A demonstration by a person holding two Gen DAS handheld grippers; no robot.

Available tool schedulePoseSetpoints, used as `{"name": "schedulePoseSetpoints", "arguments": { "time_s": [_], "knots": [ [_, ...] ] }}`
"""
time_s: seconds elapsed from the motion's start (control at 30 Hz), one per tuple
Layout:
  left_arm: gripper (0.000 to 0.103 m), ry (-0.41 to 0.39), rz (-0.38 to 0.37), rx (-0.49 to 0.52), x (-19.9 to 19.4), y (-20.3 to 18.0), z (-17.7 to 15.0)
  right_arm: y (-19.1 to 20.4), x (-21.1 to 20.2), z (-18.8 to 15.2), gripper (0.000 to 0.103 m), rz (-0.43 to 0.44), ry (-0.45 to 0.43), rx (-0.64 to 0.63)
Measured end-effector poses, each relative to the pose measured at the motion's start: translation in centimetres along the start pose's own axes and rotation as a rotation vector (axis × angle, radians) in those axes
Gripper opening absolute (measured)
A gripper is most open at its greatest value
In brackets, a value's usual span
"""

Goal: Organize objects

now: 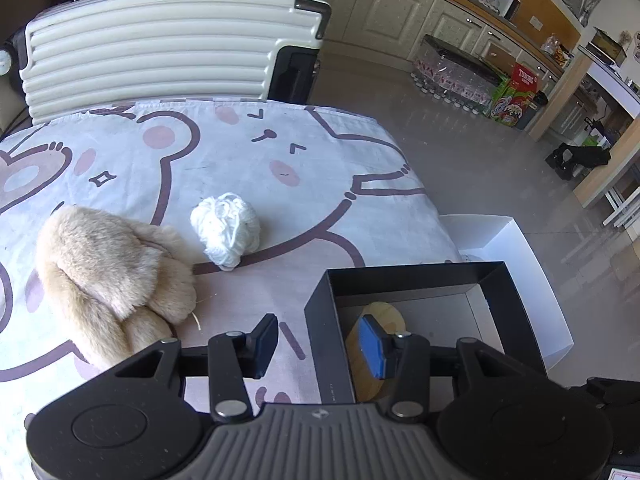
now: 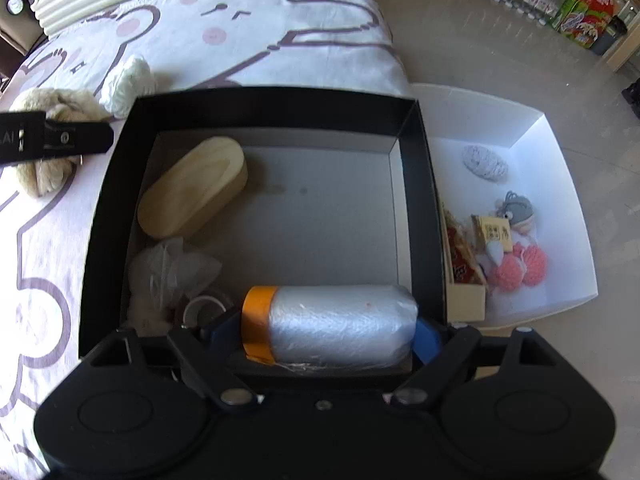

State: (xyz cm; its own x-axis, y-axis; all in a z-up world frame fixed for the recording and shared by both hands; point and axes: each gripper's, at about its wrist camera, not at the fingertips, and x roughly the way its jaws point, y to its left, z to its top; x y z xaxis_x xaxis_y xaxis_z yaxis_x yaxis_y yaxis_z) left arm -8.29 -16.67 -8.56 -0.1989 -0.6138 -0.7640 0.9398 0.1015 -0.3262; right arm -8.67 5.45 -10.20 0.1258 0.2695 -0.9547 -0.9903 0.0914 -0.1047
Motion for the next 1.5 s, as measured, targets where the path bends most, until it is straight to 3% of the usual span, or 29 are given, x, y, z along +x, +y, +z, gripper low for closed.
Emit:
{"name": "schedulePoseSetpoints", "arguments": {
  "time_s": [0.2,0.47,0.67,0.73,0.83,0.93,1.17,1.5],
  "knots": [
    [0.046,-0.001,0.007,0.011,-0.2,-0.3,-0.1,0.2,0.5,-0.4,0.095,-0.008,0.028,0.006],
    [0.046,-0.005,0.019,-0.001,-0.4,0.1,-0.1,-0.2,-1.1,0.2,0.093,-0.017,-0.019,0.063],
    [0.046,-0.002,0.029,-0.004,-0.6,0.9,-0.1,-0.6,-2.7,1.7,0.071,0.000,-0.144,0.182],
    [0.046,-0.001,0.032,-0.009,-0.7,1.4,-0.1,-0.7,-2.5,2.3,0.055,-0.018,-0.163,0.229],
    [0.046,0.005,0.037,-0.011,-0.7,2.1,-0.1,-1.1,-1.9,3.0,0.040,-0.012,-0.180,0.311],
    [0.046,0.012,0.038,-0.026,-0.6,3.1,-0.1,-1.4,-1.2,3.5,0.032,0.012,-0.196,0.377],
    [0.046,0.041,0.047,-0.007,0.6,4.3,-0.1,-0.7,1.8,4.5,0.024,0.037,-0.178,0.423],
    [0.046,0.061,0.041,-0.016,2.4,5.9,0.4,2.7,4.4,6.7,0.019,0.114,-0.152,0.315]
  ]
}}
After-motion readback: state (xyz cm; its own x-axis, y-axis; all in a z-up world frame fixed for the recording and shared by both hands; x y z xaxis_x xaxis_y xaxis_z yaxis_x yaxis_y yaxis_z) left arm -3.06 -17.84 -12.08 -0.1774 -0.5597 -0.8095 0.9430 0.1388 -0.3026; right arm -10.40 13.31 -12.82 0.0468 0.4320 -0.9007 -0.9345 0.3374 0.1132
